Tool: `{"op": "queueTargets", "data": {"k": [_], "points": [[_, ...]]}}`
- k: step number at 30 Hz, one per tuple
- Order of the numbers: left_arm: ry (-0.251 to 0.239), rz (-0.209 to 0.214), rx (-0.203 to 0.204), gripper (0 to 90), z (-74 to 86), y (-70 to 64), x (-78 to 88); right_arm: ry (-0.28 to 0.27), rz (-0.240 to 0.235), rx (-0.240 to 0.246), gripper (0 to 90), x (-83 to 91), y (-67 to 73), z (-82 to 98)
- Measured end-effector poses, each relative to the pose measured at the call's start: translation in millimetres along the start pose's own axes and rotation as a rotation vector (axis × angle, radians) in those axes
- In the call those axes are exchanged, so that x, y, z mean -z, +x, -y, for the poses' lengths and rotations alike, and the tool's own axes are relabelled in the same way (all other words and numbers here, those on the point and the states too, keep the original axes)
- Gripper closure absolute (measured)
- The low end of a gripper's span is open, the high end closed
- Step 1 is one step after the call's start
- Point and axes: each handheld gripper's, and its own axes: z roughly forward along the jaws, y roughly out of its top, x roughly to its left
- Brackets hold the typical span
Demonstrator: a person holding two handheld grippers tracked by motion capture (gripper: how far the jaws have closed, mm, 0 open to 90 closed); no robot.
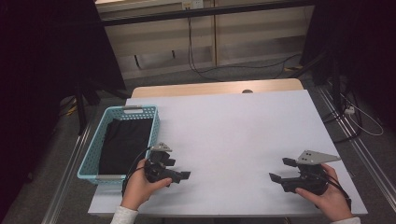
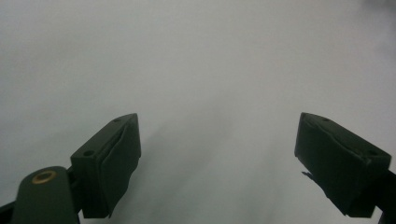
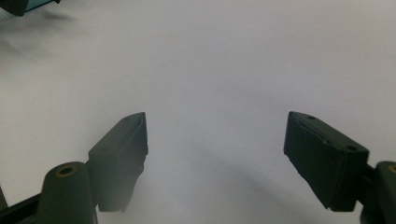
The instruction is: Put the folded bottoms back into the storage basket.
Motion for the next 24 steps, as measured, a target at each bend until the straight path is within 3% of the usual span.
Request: {"op": "queueTargets", "data": {"k": [24], "points": [[-0.02,-0.015,-0.006,13.7,4.3,4.5,5.2,0.008,-0.017,0.004,21.4,-0.8,-0.4,1.4]]}}
